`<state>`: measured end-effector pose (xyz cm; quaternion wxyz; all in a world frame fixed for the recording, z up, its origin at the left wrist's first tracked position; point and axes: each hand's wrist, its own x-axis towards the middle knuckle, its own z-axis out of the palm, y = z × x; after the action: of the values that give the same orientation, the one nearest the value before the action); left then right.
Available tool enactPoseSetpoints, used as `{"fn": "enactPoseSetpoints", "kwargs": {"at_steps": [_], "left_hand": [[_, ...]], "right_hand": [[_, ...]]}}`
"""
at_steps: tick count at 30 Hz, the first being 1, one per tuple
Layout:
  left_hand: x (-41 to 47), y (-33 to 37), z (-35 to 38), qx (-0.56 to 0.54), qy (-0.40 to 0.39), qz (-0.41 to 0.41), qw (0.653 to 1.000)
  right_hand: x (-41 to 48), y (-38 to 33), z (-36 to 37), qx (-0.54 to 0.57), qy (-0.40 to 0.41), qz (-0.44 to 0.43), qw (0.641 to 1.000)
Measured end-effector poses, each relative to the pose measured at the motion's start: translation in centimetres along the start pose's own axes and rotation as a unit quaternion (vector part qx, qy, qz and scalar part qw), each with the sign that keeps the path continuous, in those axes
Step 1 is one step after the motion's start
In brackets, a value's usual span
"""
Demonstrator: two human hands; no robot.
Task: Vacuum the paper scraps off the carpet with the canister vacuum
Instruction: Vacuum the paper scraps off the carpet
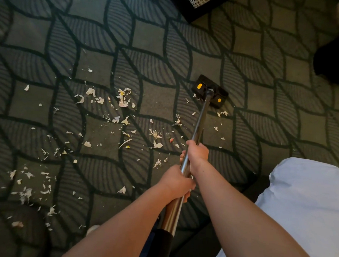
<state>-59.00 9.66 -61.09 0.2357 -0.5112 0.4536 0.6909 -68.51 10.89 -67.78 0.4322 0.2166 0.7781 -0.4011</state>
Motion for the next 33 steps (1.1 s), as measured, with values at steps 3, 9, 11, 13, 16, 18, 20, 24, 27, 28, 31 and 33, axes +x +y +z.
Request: {"fn": "enactPoseSetpoints", "kwargs": {"at_steps": [3, 9, 11, 13, 16, 18, 20, 24, 27, 28, 31, 33], "left_hand": [[-1.0, -0.2, -0.1, 0.003, -0.001, 0.004, 1.0], [-3.0, -1.4, -0.9, 0.002, -0.01, 0.009, 1.0], [-3.4, -2.1, -1.3, -0.001, -0.014, 0.001, 1.0], [-3.8, -3.2, -1.7, 0.0, -0.015, -0.004, 1.0], [-4.4, -4.8, -2.4, 0.0, -0.017, -0.006, 1.0], [-5.0, -5.8, -3.0, -0.003, -0.024, -0.004, 1.0], [-5.9, -6.9, -3.7, -0.009, -0.032, -0.002, 0.999], [-7.1, -9.6, -4.9, -0.012, -0.039, -0.005, 0.999], [-7.6, -11.5, -5.6, -0.01, -0.032, -0.012, 0.999], [-7.8, -12.1, -5.9, -0.009, -0.03, -0.012, 0.999], [-8.1, -13.4, -6.5, 0.004, -0.029, -0.011, 1.0], [-8.5, -14.2, -6.9, 0.013, -0.033, -0.011, 0.999]], "right_hand": [[-0.8, 0.2, -0.2, -0.001, -0.005, 0.001, 1.0], [-2.6, 1.4, 0.5, -0.009, -0.003, 0.011, 1.0], [-3.1, 2.0, 1.0, -0.014, -0.001, 0.015, 1.0], [-3.8, 2.8, 1.4, -0.02, 0.0, 0.017, 1.0], [-5.0, 4.1, 2.0, -0.017, 0.002, 0.02, 1.0], [-5.9, 5.0, 2.5, -0.014, 0.001, 0.022, 1.0], [-6.8, 6.0, 3.0, -0.015, 0.0, 0.025, 1.0], [-9.0, 8.0, 4.1, -0.017, -0.006, 0.032, 0.999], [-10.3, 9.5, 4.8, -0.027, -0.012, 0.035, 0.999], [-10.7, 10.0, 5.1, -0.029, -0.014, 0.034, 0.999], [-11.6, 11.2, 5.7, -0.028, -0.01, 0.035, 0.999], [-12.2, 11.9, 6.1, -0.032, -0.006, 0.032, 0.999]]}}
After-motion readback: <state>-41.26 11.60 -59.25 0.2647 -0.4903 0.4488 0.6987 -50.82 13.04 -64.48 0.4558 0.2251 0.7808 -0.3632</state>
